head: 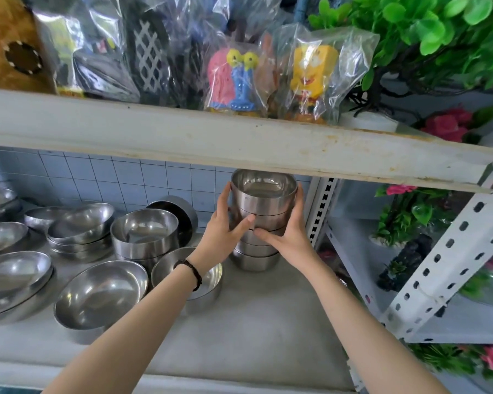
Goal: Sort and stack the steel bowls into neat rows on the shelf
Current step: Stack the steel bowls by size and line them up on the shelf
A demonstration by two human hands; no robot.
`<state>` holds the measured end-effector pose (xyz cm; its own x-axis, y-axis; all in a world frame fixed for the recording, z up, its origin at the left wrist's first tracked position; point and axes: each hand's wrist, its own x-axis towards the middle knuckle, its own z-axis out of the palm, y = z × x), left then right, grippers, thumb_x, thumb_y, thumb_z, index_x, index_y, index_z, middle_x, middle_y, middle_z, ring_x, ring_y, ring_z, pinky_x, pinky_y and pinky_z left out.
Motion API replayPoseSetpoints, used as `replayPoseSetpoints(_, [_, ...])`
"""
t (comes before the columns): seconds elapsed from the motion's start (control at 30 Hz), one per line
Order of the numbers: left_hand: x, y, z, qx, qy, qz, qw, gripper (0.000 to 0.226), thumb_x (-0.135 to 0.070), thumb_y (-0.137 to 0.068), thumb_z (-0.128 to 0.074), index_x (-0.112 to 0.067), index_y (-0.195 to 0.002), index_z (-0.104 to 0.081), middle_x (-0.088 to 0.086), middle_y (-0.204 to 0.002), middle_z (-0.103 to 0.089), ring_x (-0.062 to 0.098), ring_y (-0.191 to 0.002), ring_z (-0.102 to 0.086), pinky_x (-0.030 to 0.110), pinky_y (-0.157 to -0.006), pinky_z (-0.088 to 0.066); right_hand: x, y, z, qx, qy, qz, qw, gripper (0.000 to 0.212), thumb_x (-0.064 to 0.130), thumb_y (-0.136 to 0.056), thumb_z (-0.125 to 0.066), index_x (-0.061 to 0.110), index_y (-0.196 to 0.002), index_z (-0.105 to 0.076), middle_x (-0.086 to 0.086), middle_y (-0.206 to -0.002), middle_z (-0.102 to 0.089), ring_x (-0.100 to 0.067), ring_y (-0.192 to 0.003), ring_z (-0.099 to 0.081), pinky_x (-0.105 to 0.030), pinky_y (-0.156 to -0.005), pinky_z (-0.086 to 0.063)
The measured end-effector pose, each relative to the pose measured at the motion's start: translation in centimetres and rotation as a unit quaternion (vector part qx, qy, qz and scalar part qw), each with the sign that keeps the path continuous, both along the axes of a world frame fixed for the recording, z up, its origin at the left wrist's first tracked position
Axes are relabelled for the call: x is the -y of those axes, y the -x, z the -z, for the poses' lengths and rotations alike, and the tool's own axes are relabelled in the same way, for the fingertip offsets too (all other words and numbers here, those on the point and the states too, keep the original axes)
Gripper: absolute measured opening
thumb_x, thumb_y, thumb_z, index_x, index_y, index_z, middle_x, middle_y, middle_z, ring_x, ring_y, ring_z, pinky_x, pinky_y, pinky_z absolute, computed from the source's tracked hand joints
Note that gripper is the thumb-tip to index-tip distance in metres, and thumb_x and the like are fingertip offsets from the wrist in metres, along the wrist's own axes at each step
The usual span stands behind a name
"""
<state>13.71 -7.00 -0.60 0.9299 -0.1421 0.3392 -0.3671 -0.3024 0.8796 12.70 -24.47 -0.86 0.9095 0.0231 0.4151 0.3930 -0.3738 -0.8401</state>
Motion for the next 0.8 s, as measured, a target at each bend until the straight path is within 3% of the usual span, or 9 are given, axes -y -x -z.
replayPoseSetpoints(0.07, [0.6, 0.1, 0.0, 0.011, -0.003, 0.008, 1.000, 0.085, -0.040, -0.090, -0.062, -0.039, -0.149, 0.000, -0.008, -0.103, -0.053, -0.002, -0.093, -0.054, 0.035, -0.093, -0.051, 0.6, 0.5, 0.1, 0.005, -0.005, 0.002, 1.000, 0.128, 0.038, -0.070, -0.085, 0.038, -0.151, 0.013, 0.021, -0.159, -0.009, 0.011, -0.143, -0.016, -0.006, -0.109, -0.024])
replayPoseSetpoints(0.1, [1.0, 0.2, 0.0, 0.014, -0.003, 0.015, 1.000, 0.086, -0.040, -0.090, -0.061, -0.037, -0.150, 0.000, -0.005, -0.104, -0.053, 0.003, -0.093, -0.054, 0.038, -0.093, -0.052, 0.9, 0.7, 0.1, 0.008, -0.010, 0.007, 1.000, 0.127, 0.039, -0.069, -0.085, 0.037, -0.152, 0.012, 0.020, -0.159, -0.010, 0.012, -0.142, -0.016, -0.007, -0.110, -0.024])
replayPoseSetpoints(0.2, [1.9, 0.4, 0.1, 0.015, -0.009, 0.034, 0.999, 0.086, -0.038, -0.091, -0.061, -0.034, -0.151, 0.001, 0.000, -0.106, -0.053, 0.018, -0.108, -0.055, 0.045, -0.097, -0.049, 1.6, 1.2, 0.2, 0.012, -0.019, 0.016, 1.000, 0.127, 0.042, -0.068, -0.085, 0.040, -0.152, 0.010, 0.013, -0.162, -0.013, 0.002, -0.146, -0.019, -0.021, -0.117, -0.026])
replayPoseSetpoints(0.3, [1.6, 0.5, 0.1, 0.002, -0.022, 0.060, 0.998, 0.089, -0.042, -0.091, -0.059, -0.034, -0.151, 0.006, 0.001, -0.117, -0.052, 0.014, -0.116, -0.052, 0.037, -0.100, -0.044, 2.0, 1.6, 0.2, 0.005, -0.008, 0.012, 1.000, 0.123, 0.045, -0.069, -0.084, 0.054, -0.146, 0.011, 0.014, -0.162, -0.012, -0.001, -0.147, -0.021, -0.033, -0.119, -0.028])
replayPoseSetpoints(0.4, [0.1, 0.8, -0.5, -0.005, -0.141, 0.032, 0.990, 0.085, -0.055, -0.090, -0.052, -0.037, -0.150, 0.006, 0.006, -0.145, -0.041, 0.019, -0.131, -0.043, 0.030, -0.098, -0.036, 2.3, 2.1, -0.1, -0.006, 0.020, 0.011, 1.000, 0.120, 0.044, -0.072, -0.082, 0.056, -0.145, 0.013, 0.016, -0.162, -0.012, -0.003, -0.146, -0.024, -0.037, -0.118, -0.030])
replayPoseSetpoints(0.5, [-1.9, 1.8, -1.3, 0.018, -0.315, -0.057, 0.947, 0.073, -0.064, -0.089, -0.043, -0.029, -0.149, -0.020, 0.004, -0.148, -0.040, 0.025, -0.133, -0.041, 0.038, -0.097, -0.042, 2.9, 2.9, -0.4, -0.015, 0.048, 0.019, 0.999, 0.113, 0.039, -0.079, -0.079, 0.041, -0.153, 0.007, 0.011, -0.163, -0.013, -0.007, -0.147, -0.023, -0.042, -0.119, -0.028])
replayPoseSetpoints(0.63, [-4.7, 4.4, -2.3, 0.116, -0.490, -0.122, 0.855, 0.058, -0.063, -0.090, -0.042, -0.026, -0.134, -0.050, -0.001, -0.143, -0.045, 0.024, -0.133, -0.039, 0.037, -0.098, -0.040, 3.5, 4.4, -0.5, -0.075, 0.136, 0.060, 0.986, 0.094, 0.042, -0.086, -0.070, 0.018, -0.156, -0.012, 0.000, -0.160, -0.026, -0.015, -0.146, -0.028, -0.043, -0.118, -0.030])
replayPoseSetpoints(0.73, [-7.1, 6.5, -2.0, 0.133, -0.568, -0.130, 0.801, 0.064, -0.067, -0.087, -0.032, -0.024, -0.125, -0.059, 0.002, -0.135, -0.054, 0.024, -0.127, -0.046, 0.035, -0.097, -0.039, 3.6, 6.0, -0.3, -0.135, 0.286, 0.123, 0.941, 0.075, 0.050, -0.091, -0.060, 0.011, -0.149, -0.034, -0.009, -0.151, -0.042, -0.026, -0.137, -0.042, -0.042, -0.108, -0.040])
replayPoseSetpoints(0.8, [-8.6, 8.0, -1.9, 0.139, -0.578, -0.136, 0.792, 0.074, -0.072, -0.081, -0.023, -0.022, -0.115, -0.066, 0.003, -0.121, -0.063, 0.026, -0.115, -0.055, 0.037, -0.092, -0.044, 3.2, 7.4, -0.3, -0.142, 0.375, 0.134, 0.906, 0.064, 0.054, -0.092, -0.055, 0.015, -0.142, -0.046, -0.007, -0.143, -0.050, -0.026, -0.129, -0.050, -0.042, -0.098, -0.047])
